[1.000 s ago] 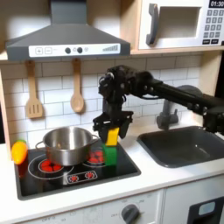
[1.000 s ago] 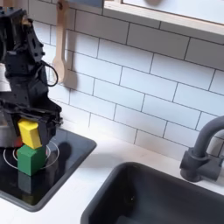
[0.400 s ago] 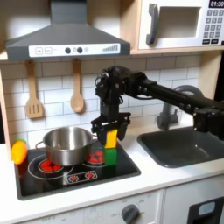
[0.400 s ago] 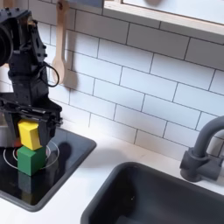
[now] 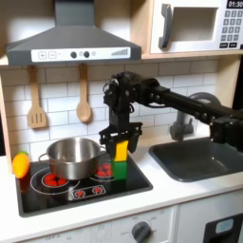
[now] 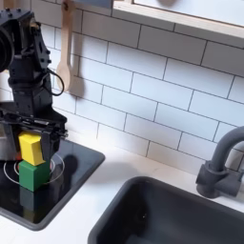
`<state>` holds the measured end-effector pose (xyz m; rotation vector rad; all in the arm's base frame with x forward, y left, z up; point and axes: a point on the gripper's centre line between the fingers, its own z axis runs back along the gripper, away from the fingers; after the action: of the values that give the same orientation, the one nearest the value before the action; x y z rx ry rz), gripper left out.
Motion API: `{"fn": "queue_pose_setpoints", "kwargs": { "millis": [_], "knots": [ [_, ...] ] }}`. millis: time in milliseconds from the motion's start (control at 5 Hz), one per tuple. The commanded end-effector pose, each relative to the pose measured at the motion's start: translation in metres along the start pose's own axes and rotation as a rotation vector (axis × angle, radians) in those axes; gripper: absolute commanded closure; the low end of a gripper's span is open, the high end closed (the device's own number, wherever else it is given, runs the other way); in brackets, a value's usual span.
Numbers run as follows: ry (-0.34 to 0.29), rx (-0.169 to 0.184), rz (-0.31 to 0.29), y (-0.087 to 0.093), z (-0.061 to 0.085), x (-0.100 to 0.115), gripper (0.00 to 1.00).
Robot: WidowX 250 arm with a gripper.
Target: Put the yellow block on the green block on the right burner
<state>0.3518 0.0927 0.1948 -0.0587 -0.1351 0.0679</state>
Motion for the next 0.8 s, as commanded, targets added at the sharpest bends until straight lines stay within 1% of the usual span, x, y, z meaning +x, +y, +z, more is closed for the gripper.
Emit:
{"fn": "queue_pose_setpoints", "kwargs": {
  "millis": [0, 200, 400, 600],
  "knots": [
    [0.042, 0.022, 0.023, 0.0017, -0.0064, 0.0035, 1.0],
    [0.063, 0.031, 0.022, 0.0024, -0.0111, 0.0047, 1.0],
    [0.07, 0.04, 0.027, 0.0038, -0.0091, 0.0044, 1.0],
    [0.082, 0.037, 0.019, 0.0019, -0.0098, 0.0022, 1.0]
  ]
}}
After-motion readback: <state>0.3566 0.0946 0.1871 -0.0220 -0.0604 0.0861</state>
